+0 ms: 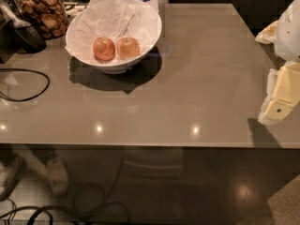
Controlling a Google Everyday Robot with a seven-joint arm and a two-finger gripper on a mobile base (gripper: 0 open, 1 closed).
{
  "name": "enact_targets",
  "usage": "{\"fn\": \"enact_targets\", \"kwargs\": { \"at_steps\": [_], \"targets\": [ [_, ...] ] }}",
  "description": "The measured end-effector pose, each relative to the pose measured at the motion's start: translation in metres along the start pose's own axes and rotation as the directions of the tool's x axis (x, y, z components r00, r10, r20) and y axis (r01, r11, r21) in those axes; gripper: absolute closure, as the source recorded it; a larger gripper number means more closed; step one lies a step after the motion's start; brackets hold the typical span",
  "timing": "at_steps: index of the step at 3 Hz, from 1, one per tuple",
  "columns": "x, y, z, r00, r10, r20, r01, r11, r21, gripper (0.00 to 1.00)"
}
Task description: Pick apple from white bowl
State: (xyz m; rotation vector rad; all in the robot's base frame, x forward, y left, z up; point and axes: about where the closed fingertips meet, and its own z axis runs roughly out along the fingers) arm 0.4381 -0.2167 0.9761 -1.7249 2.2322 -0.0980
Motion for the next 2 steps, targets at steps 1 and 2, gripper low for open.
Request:
{"fn": "enact_targets", "kwargs": {
  "at_steps": [1, 2],
  "targets": [
    [0.0, 0.0, 0.0, 1.0, 0.0, 0.0, 0.0, 1.0, 0.0, 0.0],
    [-0.026, -0.024, -0.005, 0.999, -0.034, -0.003, 0.034, 0.9994, 0.007, 0.0]
  ]
}}
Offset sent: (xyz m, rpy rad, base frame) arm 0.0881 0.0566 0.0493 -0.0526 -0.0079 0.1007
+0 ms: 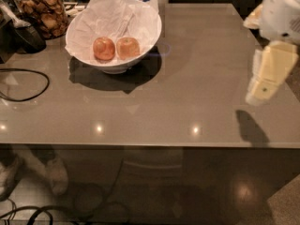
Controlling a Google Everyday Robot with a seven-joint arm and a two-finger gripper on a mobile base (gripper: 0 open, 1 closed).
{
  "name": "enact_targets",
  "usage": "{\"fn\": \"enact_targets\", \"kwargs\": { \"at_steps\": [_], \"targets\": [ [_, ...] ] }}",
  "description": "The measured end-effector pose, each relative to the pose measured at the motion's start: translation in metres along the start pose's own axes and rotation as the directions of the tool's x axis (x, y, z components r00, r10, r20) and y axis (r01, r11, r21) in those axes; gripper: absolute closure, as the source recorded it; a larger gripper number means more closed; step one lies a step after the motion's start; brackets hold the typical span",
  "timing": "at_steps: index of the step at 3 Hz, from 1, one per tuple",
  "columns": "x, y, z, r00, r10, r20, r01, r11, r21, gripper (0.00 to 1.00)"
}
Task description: Pick apple from white bowl
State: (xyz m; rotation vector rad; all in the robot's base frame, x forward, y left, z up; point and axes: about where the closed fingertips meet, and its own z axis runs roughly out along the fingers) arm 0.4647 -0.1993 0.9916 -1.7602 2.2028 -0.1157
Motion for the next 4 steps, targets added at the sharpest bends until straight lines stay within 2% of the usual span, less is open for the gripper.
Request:
{"fn": "enact_targets", "kwargs": {
  "at_steps": [1, 2, 3, 4],
  "targets": [
    [-0.048, -0.035, -0.008, 0.998, -0.065, 0.016, 0.064, 0.9973, 0.036, 0.0],
    [-0.048, -0.035, -0.008, 0.998, -0.065, 0.016, 0.064, 0.9973, 0.037, 0.0],
    [-0.066, -0.048, -0.006, 0.995, -0.056, 0.078, 0.053, 0.9973, 0.051, 0.0],
    [-0.092, -0.075, 0.003, 0.993, -0.057, 0.1, 0.055, 0.9981, 0.03, 0.0]
  ]
}}
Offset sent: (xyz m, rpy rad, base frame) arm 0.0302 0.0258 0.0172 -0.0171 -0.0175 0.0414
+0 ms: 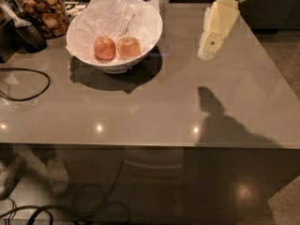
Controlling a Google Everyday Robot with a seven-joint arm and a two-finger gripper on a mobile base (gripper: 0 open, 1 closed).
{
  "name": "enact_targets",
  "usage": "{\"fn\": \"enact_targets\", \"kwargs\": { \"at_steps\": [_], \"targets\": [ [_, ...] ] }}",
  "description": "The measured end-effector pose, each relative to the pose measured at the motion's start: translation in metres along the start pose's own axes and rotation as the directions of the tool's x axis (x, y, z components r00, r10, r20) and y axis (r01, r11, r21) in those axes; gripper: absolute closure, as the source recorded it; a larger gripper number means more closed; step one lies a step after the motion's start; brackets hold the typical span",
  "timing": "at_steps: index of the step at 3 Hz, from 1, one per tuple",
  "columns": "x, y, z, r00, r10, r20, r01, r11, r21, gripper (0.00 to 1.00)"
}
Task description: Pick apple from white bowl
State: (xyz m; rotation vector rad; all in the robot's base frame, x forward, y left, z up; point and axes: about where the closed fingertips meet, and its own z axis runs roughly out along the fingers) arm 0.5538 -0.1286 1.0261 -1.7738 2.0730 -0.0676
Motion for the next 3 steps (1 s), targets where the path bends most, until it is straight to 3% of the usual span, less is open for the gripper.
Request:
{"fn": "enact_targets", "kwargs": {
  "at_steps": [1, 3],
  "targets": [
    [-0.036, -0.027, 0.009, 0.999, -0.039, -0.001, 0.039, 0.9992, -0.001, 0.0],
    [-0.048, -0.035, 0.007, 0.998, -0.049, 0.025, 0.048, 0.9984, 0.029, 0.0]
  ]
}}
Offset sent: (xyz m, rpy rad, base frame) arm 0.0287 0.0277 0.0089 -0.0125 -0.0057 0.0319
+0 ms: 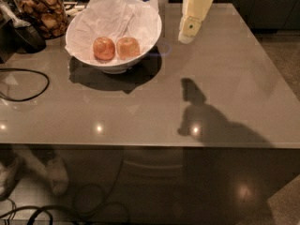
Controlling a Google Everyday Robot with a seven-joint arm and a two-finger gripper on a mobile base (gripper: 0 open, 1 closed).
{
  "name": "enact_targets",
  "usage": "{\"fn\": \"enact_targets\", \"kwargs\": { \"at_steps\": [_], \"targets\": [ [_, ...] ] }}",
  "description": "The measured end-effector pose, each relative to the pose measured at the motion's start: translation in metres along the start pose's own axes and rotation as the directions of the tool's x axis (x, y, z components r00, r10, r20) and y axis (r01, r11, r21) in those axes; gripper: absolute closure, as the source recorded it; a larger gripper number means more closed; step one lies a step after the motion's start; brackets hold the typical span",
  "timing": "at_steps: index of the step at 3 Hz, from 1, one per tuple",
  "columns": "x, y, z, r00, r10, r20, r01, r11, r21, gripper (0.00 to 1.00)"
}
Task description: Pick apple from white bowl
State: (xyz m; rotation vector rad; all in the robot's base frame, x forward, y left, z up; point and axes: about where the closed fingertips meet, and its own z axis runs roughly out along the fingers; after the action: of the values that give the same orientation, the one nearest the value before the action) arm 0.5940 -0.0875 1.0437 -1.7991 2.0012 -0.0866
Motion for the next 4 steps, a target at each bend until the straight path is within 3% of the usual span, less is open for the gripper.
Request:
{"fn": "enact_targets", "kwargs": {
  "at_steps": [1, 2, 4],
  "targets": [
    [-0.055, -0.052, 0.035, 0.995, -0.009, 0.104, 0.01, 0.9999, -0.003, 0.0],
    [-0.06, -0.058, 0.04, 0.993, -0.012, 0.118, 0.01, 0.9999, 0.013, 0.0],
    [-0.1, -0.073, 0.07, 0.985, -0.061, 0.161, 0.064, 0.9979, -0.012, 0.0]
  ]
}}
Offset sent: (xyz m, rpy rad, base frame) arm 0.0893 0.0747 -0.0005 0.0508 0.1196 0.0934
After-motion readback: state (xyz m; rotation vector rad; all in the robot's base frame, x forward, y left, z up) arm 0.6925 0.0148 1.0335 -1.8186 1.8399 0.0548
